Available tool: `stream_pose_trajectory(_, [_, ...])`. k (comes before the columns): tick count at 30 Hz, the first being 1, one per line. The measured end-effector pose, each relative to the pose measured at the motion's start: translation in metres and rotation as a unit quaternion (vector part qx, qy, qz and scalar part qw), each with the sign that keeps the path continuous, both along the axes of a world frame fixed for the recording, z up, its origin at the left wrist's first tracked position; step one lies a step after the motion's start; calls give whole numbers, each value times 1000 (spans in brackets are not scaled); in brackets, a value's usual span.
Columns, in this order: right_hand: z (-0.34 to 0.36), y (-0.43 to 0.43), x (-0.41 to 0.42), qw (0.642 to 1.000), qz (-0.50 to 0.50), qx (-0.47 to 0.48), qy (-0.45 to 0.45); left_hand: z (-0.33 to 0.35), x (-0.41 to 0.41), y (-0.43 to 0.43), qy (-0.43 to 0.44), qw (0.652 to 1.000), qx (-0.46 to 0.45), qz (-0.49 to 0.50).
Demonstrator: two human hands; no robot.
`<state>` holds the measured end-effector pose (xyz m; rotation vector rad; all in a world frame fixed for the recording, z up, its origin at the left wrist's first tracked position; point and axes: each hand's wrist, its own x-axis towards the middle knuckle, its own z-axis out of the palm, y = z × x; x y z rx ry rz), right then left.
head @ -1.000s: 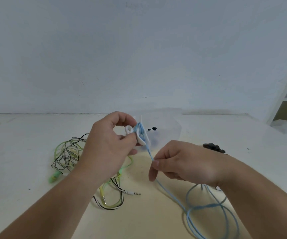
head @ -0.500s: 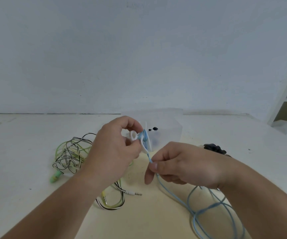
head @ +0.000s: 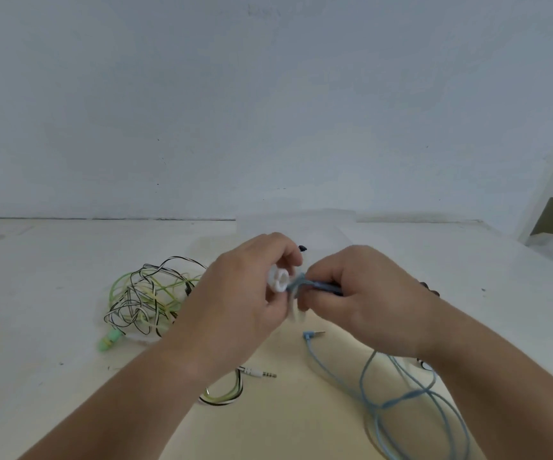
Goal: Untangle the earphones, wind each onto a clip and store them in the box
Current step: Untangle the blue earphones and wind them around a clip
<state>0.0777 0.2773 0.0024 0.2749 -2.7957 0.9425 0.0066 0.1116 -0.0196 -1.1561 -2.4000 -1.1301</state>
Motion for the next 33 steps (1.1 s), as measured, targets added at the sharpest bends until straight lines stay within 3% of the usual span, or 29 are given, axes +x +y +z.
stream_pose_trajectory(3, [2, 5, -1, 995, -64, -15, 71, 3, 3, 1, 7, 999, -32, -13])
stream_pose_trajectory(6, [5, 10, -2, 990, -91, -71, 78, 5, 7, 0, -20, 999, -32, -40])
stream_pose_trajectory(12, [2, 33, -11, 944, -148, -282, 84, 4, 7, -2, -102, 991, 16, -89])
stream_pose_trajectory(19, [-13, 22, -19, 957, -150, -244, 42, 8, 7, 0, -215, 955, 148, -140])
stream_pose_trajectory(24, [-26, 0, -21, 974, -69, -207, -54, 7, 0, 1, -203, 945, 249, -61])
stream_pose_trajectory(28, [-27, -2, -17, 970, 17, -207, -126, 9, -7, -5, -115, 968, 220, 33])
stream_pose_trajectory(33, [-20, 1, -11, 967, 56, -200, -147, 4, -7, -5, -79, 981, 171, 53])
